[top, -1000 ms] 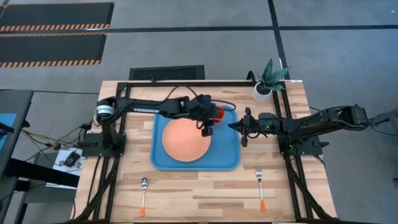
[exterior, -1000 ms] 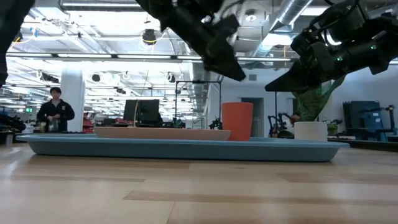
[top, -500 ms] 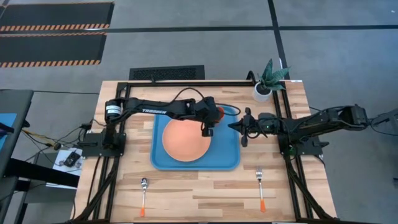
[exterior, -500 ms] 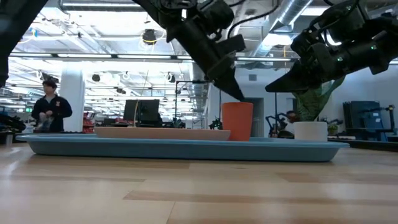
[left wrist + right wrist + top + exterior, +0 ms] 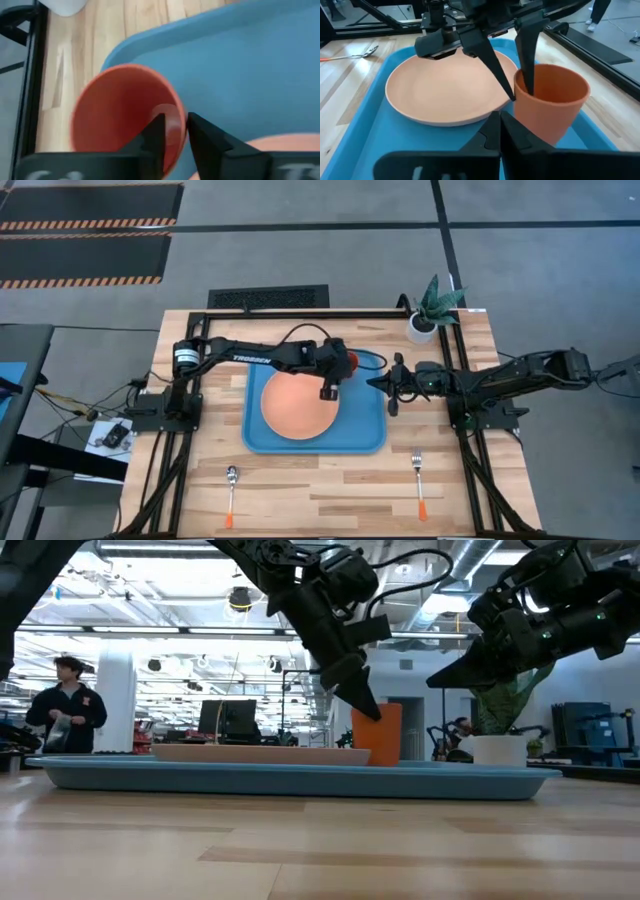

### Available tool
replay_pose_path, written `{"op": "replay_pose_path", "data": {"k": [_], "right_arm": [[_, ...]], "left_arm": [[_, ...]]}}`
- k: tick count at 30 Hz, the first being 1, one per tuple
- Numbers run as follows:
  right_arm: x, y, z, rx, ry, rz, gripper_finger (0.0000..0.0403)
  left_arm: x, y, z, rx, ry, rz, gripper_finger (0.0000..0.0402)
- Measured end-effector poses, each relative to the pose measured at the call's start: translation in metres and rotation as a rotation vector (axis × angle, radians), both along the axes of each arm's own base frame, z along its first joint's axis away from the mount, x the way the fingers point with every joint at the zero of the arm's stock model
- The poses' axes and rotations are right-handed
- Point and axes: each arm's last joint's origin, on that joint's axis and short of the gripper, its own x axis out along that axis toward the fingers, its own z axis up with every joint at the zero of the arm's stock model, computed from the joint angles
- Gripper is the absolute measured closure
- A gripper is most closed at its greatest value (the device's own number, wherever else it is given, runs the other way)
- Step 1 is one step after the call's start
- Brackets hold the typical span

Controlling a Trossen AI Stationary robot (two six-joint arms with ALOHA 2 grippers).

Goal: Pick and place plate/cup/fork/spoon on tray
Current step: Put the orange cup on the blue tray to the top left of the orange plate

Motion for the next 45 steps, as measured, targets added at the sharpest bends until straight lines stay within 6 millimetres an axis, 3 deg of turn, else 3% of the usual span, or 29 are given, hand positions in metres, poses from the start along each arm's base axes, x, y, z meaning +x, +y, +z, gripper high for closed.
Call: {"op": "replay_pose_path", "data": {"k": [4,6,11,17,20,26,33,40,45], "right_arm": [[0.0,0.0,0.0,0.0,0.0,0.0,0.0385],[0.0,0.0,0.0,0.0,0.0,0.0,0.0386],[0.0,0.0,0.0,0.0,-0.001,0.0,0.0392],[0.0,0.0,-0.001,0.003,0.01,0.0,0.0387],[0.0,0.0,-0.001,0.003,0.013,-0.001,0.0387],[-0.001,0.0,-0.002,0.005,0.026,-0.001,0.0391],[-0.001,0.0,-0.003,0.01,0.028,-0.002,0.0387],[-0.001,0.0,-0.003,0.016,0.027,-0.004,0.0392],[-0.001,0.0,-0.003,0.021,0.026,-0.006,0.0388]], "left_arm": [[-0.003,0.005,-0.001,0.006,0.025,-0.015,0.0389],[-0.005,0.008,0.007,0.007,0.03,-0.005,0.0394],[-0.014,0.017,0.051,0.029,0.019,0.079,0.0399],[-0.048,0.017,0.099,-0.033,-0.034,0.2,0.04],[-0.069,0.012,0.11,-0.069,-0.04,0.248,0.0401],[-0.123,0.004,0.105,-0.156,0.009,0.382,0.0401],[-0.178,0.014,0.081,-0.251,0.096,0.597,0.0401],[-0.191,0.032,0.046,-0.341,0.138,0.656,0.0401],[-0.196,0.041,0.039,-0.382,0.13,0.676,0.0401]]}}
